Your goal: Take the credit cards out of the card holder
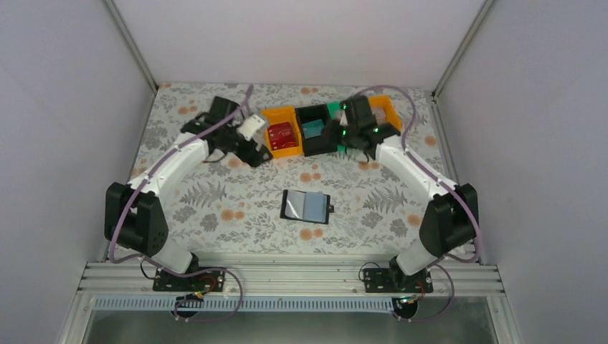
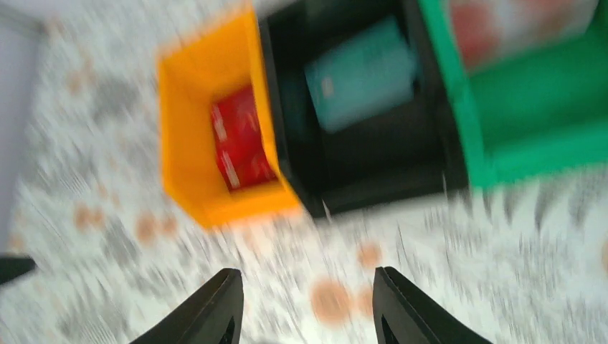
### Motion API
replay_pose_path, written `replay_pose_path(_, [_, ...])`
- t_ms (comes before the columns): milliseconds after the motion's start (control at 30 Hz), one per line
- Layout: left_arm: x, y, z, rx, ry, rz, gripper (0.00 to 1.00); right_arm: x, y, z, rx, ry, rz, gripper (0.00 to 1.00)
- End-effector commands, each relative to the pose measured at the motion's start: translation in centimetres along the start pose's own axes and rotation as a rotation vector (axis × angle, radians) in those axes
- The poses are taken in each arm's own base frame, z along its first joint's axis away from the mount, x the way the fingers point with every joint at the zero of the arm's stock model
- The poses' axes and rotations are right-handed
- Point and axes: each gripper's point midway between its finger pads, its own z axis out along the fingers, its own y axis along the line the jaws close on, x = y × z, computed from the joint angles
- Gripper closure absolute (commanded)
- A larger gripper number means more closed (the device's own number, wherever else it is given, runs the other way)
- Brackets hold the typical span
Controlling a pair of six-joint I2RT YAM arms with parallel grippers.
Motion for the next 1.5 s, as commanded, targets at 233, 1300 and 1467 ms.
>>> replay_pose_path(233, [7.3, -7.8, 7.4, 0.283, 0.162, -0.261, 0.01, 21.3, -5.4, 2.1, 0.102, 0.496, -0.098, 0.47])
replay_pose_path(1300, [10.3, -12.8, 13.8, 0.357, 0.332, -0.207, 0.46, 23.0, -0.9, 5.1, -0.103, 0.556, -0.085, 0.74])
replay_pose_path(1467, [10.2, -12.1, 13.7, 0.311, 0.325, -0.198, 0.91, 22.0, 0.0, 4.6, -0.146, 0.545, -0.113, 0.75])
